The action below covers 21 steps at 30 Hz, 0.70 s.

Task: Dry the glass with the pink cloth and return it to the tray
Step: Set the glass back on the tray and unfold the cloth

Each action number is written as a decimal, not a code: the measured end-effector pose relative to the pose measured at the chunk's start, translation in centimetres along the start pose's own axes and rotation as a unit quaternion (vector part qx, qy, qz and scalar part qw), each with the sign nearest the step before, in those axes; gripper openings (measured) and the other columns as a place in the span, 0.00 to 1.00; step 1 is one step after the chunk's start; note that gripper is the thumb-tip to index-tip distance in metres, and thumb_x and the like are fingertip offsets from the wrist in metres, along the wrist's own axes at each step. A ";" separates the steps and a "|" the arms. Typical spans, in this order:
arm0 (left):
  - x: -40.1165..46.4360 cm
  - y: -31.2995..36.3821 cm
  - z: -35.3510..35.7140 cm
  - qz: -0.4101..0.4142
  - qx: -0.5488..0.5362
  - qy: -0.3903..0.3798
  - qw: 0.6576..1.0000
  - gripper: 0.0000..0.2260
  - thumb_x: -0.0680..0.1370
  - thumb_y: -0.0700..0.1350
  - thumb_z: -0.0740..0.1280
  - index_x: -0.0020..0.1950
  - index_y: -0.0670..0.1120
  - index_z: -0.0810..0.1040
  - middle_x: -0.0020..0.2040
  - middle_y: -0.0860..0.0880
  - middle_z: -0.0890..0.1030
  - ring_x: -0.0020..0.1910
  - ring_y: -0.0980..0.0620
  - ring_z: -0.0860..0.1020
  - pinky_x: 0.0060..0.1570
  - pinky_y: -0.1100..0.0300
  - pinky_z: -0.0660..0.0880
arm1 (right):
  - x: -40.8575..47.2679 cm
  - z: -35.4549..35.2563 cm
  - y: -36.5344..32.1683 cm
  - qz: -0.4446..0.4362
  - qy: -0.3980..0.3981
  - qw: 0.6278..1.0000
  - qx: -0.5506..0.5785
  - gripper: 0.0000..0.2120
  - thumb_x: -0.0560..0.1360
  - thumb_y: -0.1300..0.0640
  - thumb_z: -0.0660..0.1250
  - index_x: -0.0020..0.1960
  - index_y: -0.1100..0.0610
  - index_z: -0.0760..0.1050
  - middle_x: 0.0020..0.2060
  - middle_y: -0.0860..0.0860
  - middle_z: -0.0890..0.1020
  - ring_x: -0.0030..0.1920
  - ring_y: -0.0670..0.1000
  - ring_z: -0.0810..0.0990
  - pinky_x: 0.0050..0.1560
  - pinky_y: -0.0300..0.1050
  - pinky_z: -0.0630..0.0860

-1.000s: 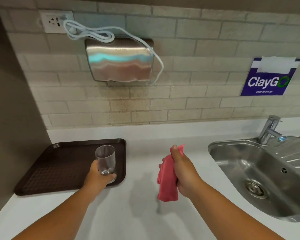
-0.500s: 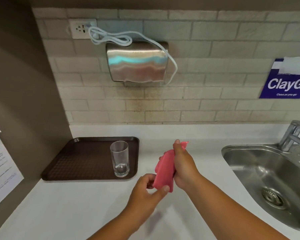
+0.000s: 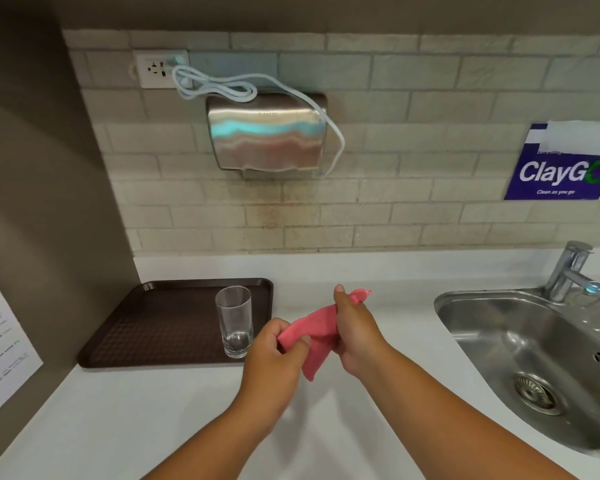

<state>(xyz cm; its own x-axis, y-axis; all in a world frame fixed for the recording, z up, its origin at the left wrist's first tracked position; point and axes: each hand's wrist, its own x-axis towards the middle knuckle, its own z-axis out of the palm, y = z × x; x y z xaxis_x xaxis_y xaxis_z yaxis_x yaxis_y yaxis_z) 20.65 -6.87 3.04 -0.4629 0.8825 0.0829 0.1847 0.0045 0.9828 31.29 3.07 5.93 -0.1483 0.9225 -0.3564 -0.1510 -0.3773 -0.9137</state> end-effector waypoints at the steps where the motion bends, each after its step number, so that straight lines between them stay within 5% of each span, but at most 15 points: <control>1: 0.1 0.4 0.0 0.009 -0.003 0.006 1.000 0.07 0.80 0.40 0.70 0.43 0.44 0.76 0.36 0.49 0.79 0.34 0.55 0.75 0.34 0.67 0.72 | 0.0 -0.1 0.0 0.006 -0.002 1.000 -0.003 0.25 0.86 0.41 0.60 0.75 0.57 0.68 0.65 0.60 0.82 0.63 0.61 0.83 0.68 0.62 0.79; 3: 0.4 1.1 -0.2 0.024 -0.021 0.011 0.999 0.07 0.82 0.40 0.69 0.44 0.46 0.77 0.39 0.47 0.83 0.38 0.53 0.80 0.40 0.64 0.78 | -0.1 -0.3 0.2 0.013 -0.012 1.000 0.001 0.25 0.84 0.41 0.64 0.73 0.56 0.69 0.64 0.59 0.83 0.60 0.60 0.85 0.63 0.59 0.82; 7: 1.4 3.2 -0.6 0.031 -0.077 0.001 0.997 0.02 0.85 0.40 0.67 0.53 0.43 0.77 0.52 0.36 0.85 0.51 0.39 0.86 0.53 0.39 0.85 | -0.1 -0.8 0.2 0.016 -0.049 0.998 0.022 0.26 0.81 0.41 0.70 0.72 0.55 0.73 0.60 0.58 0.87 0.57 0.58 0.88 0.57 0.56 0.84; 12: 2.8 4.8 -1.5 0.027 -0.134 -0.038 0.990 0.03 0.86 0.40 0.64 0.53 0.44 0.75 0.49 0.42 0.85 0.41 0.55 0.87 0.36 0.58 0.83 | -0.4 -1.3 -0.3 0.047 -0.094 0.991 0.079 0.24 0.82 0.41 0.68 0.66 0.60 0.81 0.57 0.61 0.89 0.61 0.61 0.87 0.68 0.58 0.80; 15: 4.0 5.6 -2.0 0.016 -0.184 -0.033 0.982 0.04 0.87 0.41 0.63 0.53 0.46 0.76 0.48 0.44 0.84 0.38 0.56 0.86 0.35 0.59 0.82 | -0.4 -1.6 -0.7 0.049 -0.070 0.992 0.098 0.18 0.80 0.42 0.72 0.59 0.56 0.83 0.50 0.54 0.90 0.49 0.53 0.88 0.52 0.47 0.82; 17: 4.5 6.2 -2.3 -0.013 -0.237 -0.024 0.971 0.03 0.87 0.43 0.63 0.56 0.46 0.77 0.50 0.44 0.84 0.40 0.55 0.87 0.38 0.56 0.83 | -0.1 -2.1 -0.8 0.066 -0.064 0.987 0.128 0.12 0.78 0.46 0.75 0.55 0.52 0.82 0.45 0.51 0.88 0.47 0.51 0.86 0.51 0.45 0.79; 21: 4.8 6.0 -2.3 -0.081 -0.347 -0.007 0.934 0.10 0.87 0.46 0.64 0.66 0.44 0.76 0.63 0.37 0.84 0.55 0.44 0.86 0.55 0.47 0.83 | 0.6 -2.6 -0.7 0.111 -0.076 0.976 0.170 0.05 0.79 0.53 0.76 0.50 0.51 0.80 0.35 0.49 0.88 0.30 0.49 0.85 0.31 0.40 0.79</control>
<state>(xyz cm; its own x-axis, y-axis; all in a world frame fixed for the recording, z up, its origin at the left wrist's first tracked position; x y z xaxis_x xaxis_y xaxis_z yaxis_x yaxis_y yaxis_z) 17.50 -3.67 9.72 -0.4239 0.9026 -0.0746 -0.4961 -0.1625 0.8529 33.89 4.08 5.87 -0.3538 0.8015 -0.4821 -0.4098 -0.5962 -0.6904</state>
